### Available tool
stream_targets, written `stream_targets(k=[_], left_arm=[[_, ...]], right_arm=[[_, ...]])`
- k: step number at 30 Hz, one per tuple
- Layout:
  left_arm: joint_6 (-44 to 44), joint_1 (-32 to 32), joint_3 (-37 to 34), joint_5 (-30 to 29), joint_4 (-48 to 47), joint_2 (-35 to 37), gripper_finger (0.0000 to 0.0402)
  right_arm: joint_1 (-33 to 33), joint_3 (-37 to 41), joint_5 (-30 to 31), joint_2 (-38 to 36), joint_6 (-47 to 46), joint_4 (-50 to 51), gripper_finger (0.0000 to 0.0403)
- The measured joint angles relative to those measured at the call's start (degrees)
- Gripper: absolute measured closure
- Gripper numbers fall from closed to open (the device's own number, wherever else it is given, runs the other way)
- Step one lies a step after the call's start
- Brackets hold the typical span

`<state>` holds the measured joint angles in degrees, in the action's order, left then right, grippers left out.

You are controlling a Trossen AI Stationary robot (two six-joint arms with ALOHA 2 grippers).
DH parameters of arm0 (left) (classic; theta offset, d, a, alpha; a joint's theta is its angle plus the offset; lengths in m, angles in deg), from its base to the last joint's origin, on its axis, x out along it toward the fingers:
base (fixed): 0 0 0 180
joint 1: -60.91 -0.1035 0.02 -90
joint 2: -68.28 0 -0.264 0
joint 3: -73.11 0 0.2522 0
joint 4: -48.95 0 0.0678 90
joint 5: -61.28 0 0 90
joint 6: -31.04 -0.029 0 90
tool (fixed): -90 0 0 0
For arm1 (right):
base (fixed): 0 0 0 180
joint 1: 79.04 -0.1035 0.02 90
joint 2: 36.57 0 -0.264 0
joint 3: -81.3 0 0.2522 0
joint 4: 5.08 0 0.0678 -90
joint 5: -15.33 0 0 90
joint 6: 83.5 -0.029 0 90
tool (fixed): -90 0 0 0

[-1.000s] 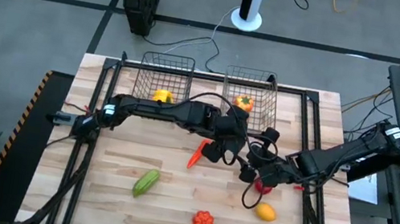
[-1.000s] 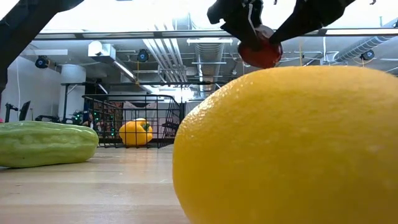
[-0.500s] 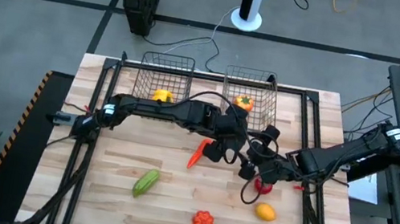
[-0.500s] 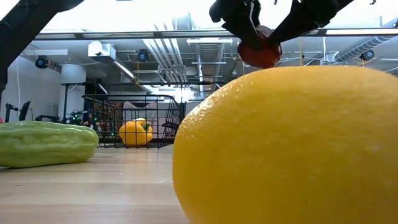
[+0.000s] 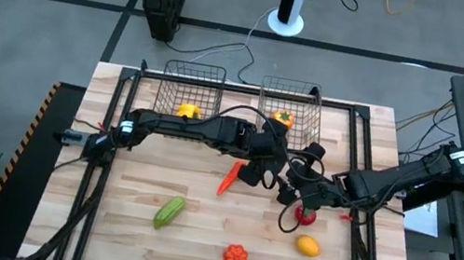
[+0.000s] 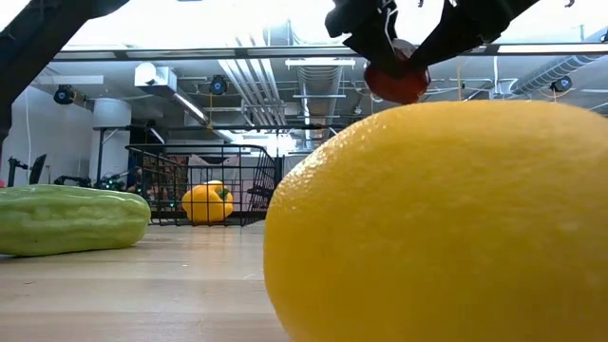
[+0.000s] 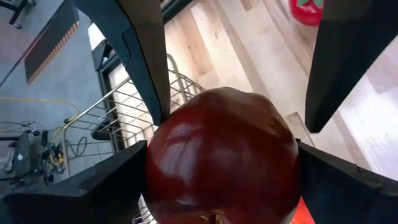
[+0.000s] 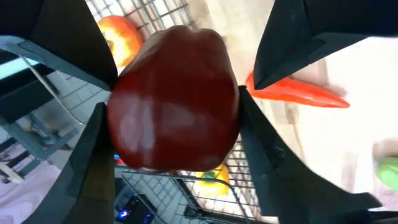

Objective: Sort produce into baskets
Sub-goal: Put the red apple into the gold wire basket

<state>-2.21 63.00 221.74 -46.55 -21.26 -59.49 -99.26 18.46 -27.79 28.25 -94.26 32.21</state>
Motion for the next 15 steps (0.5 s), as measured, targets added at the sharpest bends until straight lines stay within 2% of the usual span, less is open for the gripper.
stream_targets(k=[4,15], left_arm=[[0.88,-0.04,0.00,-0.41,0.84,0.14,0.0056],[1.39,0.01,0.09,0.11,2.67,0.28,0.0056]], right_arm=[[0.69,0.00,3.07,0.13,2.85,0.17,0.0039],[2.15,0.02,3.67,0.13,6.77,0.19,0.0039]])
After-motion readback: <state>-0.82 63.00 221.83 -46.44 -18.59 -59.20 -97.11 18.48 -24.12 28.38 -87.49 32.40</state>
